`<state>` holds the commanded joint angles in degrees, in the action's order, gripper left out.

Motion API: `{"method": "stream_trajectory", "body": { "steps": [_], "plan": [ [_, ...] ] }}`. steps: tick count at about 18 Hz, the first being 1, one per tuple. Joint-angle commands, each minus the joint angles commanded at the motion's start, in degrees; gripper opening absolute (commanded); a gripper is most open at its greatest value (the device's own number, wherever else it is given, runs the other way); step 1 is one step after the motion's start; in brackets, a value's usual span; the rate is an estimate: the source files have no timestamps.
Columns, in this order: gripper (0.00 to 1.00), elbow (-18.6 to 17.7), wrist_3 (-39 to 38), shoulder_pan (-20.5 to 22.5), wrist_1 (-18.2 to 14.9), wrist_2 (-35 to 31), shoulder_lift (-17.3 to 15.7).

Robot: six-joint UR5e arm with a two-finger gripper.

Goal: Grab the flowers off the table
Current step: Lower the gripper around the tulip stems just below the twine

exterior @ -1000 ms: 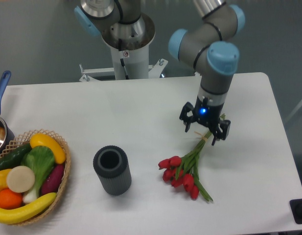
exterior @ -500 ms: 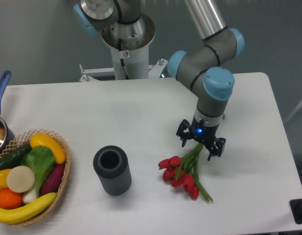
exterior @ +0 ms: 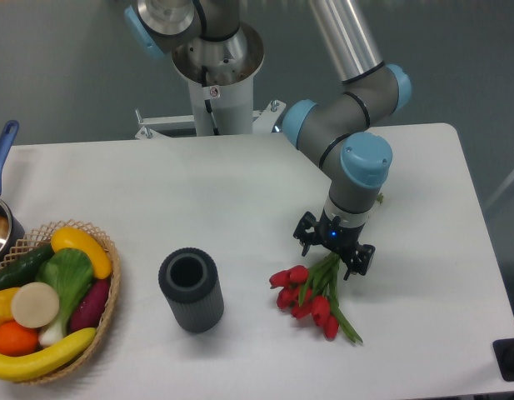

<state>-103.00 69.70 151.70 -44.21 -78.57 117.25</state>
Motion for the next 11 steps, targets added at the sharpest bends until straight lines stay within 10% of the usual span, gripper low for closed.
{"method": "stream_trajectory", "body": {
  "steps": [11],
  "plan": [
    [1.0,0.0,-0.1,-0.4,0.0,-0.1,1.1]
  ]
}}
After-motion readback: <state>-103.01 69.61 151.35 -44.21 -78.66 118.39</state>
